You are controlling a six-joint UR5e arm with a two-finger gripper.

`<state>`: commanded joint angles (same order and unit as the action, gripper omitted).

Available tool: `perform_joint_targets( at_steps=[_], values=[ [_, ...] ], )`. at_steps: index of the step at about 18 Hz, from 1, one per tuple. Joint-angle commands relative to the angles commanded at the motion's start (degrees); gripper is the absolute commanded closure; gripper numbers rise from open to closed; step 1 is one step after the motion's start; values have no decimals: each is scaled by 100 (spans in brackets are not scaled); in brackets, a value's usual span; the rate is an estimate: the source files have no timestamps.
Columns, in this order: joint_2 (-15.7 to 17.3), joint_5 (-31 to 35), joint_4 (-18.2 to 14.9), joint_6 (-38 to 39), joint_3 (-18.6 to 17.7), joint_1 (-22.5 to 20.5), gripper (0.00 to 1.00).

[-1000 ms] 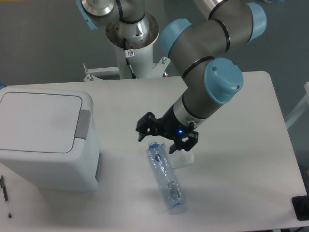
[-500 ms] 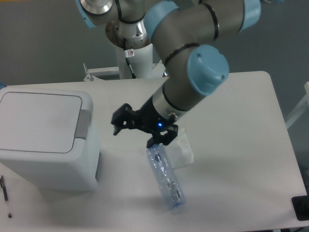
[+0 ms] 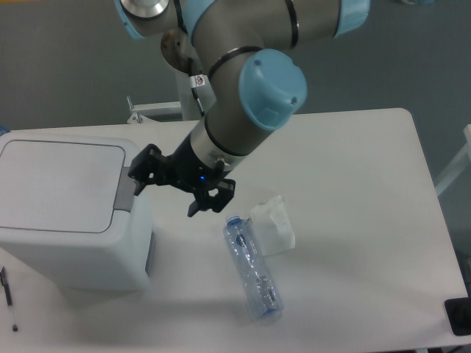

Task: Open the trash can
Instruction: 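Press the gripper down on the grey panel to pop the lid open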

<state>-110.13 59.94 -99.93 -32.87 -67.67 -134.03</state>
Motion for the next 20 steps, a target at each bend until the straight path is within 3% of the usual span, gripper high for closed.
perform_joint_targets(
  at_steps=[20],
  values=[
    [-35,53,26,0,-132,35,0]
  ],
)
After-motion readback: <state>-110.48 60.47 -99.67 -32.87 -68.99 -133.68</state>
